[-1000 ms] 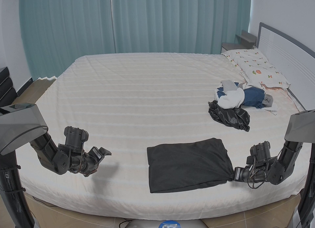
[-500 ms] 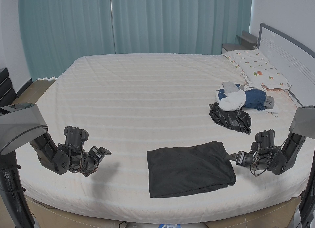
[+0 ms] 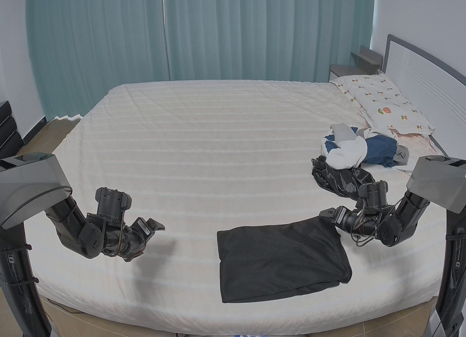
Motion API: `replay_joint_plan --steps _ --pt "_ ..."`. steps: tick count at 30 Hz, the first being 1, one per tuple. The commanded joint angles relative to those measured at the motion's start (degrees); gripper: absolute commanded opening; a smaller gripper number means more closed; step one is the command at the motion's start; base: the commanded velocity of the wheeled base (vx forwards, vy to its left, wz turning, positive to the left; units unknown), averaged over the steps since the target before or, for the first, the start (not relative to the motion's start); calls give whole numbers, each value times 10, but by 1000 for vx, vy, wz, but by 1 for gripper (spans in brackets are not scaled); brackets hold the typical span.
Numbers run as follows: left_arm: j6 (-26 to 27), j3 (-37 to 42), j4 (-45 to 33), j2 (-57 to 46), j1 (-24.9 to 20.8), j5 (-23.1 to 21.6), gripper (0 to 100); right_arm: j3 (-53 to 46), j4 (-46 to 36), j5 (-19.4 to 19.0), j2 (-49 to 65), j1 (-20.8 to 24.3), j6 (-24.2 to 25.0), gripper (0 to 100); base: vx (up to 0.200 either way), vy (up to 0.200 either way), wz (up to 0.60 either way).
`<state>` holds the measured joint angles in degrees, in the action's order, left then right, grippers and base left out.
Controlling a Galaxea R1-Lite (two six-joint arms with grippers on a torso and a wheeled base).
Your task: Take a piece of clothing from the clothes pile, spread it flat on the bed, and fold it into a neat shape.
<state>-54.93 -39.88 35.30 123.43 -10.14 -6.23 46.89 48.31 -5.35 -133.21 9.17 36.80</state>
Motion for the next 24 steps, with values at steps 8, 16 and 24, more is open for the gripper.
replay_joint_plan --steps 8,16,24 --pt "0 0 0 1 -1 0 100 48 0 -4 -40 -3 41 0 0 0 0" --pt "0 0 0 1 -1 0 100 54 1 -4 -38 -23 43 0 0 0 0" --pt "0 0 0 1 -1 0 100 49 2 -4 -42 -39 43 0 0 0 0"
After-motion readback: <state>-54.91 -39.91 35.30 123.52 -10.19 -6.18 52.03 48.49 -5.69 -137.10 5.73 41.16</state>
